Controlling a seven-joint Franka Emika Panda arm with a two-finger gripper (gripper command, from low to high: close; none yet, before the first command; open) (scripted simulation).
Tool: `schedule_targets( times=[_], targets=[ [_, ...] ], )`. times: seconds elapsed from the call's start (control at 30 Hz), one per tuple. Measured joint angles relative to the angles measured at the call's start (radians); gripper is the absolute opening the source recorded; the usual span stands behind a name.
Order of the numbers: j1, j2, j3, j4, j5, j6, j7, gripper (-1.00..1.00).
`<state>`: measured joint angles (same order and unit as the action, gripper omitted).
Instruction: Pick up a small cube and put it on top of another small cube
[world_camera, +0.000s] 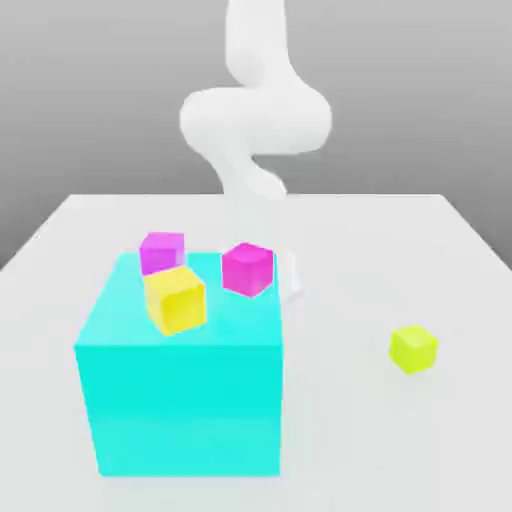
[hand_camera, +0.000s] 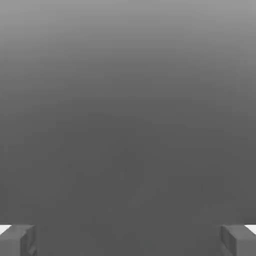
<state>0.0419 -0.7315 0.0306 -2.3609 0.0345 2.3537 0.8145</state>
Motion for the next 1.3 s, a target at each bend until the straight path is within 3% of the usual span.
schedule_targets(
  times=[0.43, 0.57, 0.67, 0.73, 0.83, 0.9, 0.93, 0.97, 1.2, 1.3],
  targets=[
    [0.262, 0.43, 0.267, -0.359, 0.145, 0.331, 0.138, 0.0],
    [0.324, 0.561, 0.365, -0.467, 0.135, 0.433, 0.218, 0.0],
    [0.354, 0.664, 0.424, -0.542, 0.061, 0.513, 0.32, 0.0],
    [0.387, 0.741, 0.387, -0.548, -0.061, 0.57, 0.416, 0.0],
    [0.498, 0.854, 0.22, -0.53, -0.261, 0.654, 0.561, 0.0],
    [0.599, 0.926, 0.099, -0.514, -0.343, 0.711, 0.624, 0.0],
    [0.651, 0.961, 0.044, -0.507, -0.357, 0.742, 0.636, 0.0],
    [0.679, 0.981, 0.015, -0.504, -0.366, 0.758, 0.644, -1.0],
    [0.679, 0.978, 0.015, -0.504, -0.366, 0.757, 0.644, -1.0],
    [0.616, 0.889, 0.107, -0.525, -0.254, 0.688, 0.558, -1.0]
  ],
)
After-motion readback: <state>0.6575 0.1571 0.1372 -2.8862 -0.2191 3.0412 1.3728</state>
